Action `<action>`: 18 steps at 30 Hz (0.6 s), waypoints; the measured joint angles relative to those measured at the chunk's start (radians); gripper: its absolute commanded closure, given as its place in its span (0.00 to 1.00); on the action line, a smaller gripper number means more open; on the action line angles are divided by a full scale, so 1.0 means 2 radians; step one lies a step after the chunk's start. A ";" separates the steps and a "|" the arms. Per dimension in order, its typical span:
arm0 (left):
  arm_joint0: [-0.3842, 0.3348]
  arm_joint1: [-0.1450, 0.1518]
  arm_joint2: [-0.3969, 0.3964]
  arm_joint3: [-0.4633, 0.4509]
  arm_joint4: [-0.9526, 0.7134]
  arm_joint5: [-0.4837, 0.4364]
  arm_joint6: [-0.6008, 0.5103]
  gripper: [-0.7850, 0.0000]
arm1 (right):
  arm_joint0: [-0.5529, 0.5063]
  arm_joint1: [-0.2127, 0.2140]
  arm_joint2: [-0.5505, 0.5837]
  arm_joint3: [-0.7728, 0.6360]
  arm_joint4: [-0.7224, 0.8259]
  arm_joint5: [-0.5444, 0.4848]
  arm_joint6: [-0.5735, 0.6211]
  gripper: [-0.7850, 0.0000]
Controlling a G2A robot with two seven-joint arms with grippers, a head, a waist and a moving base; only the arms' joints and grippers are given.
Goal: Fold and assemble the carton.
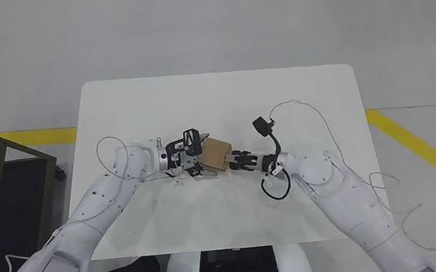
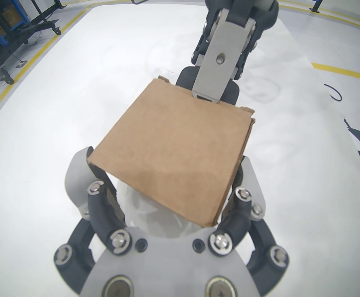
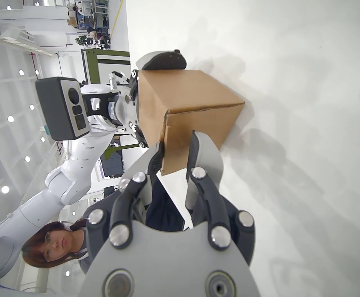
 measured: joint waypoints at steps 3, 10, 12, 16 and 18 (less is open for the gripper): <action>0.000 0.000 0.000 0.001 -0.001 0.000 0.000 0.00 | -0.012 0.003 0.010 -0.009 -0.002 -0.005 0.000 0.72; -0.001 -0.001 0.002 0.000 -0.002 0.001 -0.005 0.00 | -0.026 0.008 0.026 -0.013 0.010 -0.017 0.012 0.72; -0.002 -0.001 0.002 0.000 -0.003 0.001 -0.006 0.00 | -0.024 0.008 0.028 -0.006 0.016 -0.019 0.018 0.73; -0.002 -0.001 0.002 -0.002 -0.003 0.000 -0.008 0.00 | -0.018 0.008 0.028 0.002 0.012 -0.010 0.013 0.78; -0.002 -0.001 0.002 -0.002 -0.003 0.000 -0.010 0.00 | -0.017 0.008 0.028 0.000 0.007 -0.005 0.008 0.75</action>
